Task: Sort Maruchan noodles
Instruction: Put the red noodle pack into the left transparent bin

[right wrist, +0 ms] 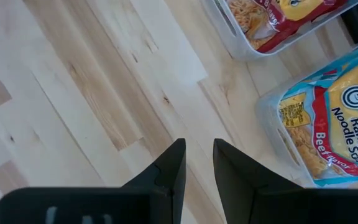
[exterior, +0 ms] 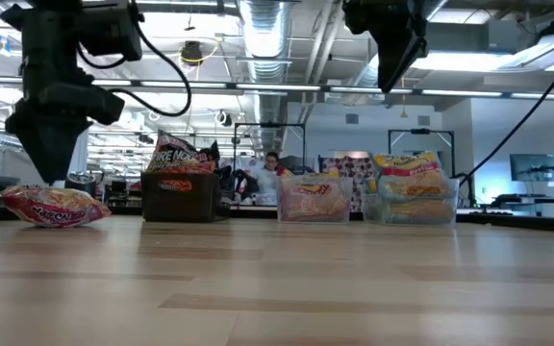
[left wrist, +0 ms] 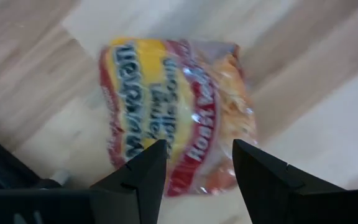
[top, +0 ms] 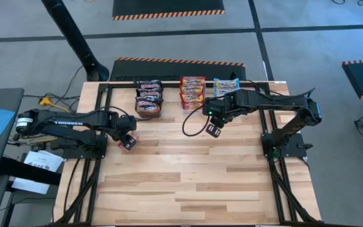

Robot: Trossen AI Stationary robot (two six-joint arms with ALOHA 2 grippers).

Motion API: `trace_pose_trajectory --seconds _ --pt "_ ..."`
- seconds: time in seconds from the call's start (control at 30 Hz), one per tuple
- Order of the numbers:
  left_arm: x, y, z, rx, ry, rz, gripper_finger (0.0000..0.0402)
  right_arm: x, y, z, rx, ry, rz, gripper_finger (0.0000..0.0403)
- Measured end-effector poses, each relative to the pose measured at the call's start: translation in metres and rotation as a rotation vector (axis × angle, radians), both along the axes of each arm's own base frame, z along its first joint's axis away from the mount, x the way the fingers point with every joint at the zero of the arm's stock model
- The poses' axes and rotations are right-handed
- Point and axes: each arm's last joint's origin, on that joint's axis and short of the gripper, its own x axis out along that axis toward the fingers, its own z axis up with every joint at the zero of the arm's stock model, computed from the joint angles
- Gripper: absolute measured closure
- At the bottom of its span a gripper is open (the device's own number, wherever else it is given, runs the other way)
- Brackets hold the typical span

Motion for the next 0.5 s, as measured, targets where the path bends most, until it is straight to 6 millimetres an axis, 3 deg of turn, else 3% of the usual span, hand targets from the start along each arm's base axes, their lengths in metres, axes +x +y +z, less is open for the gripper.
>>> trace_pose_trajectory --seconds 0.5 --pt "-0.01 -0.001 -0.033 0.014 0.021 0.039 0.0231 0.0 0.0 0.0 0.0 -0.001 -0.001 0.0296"
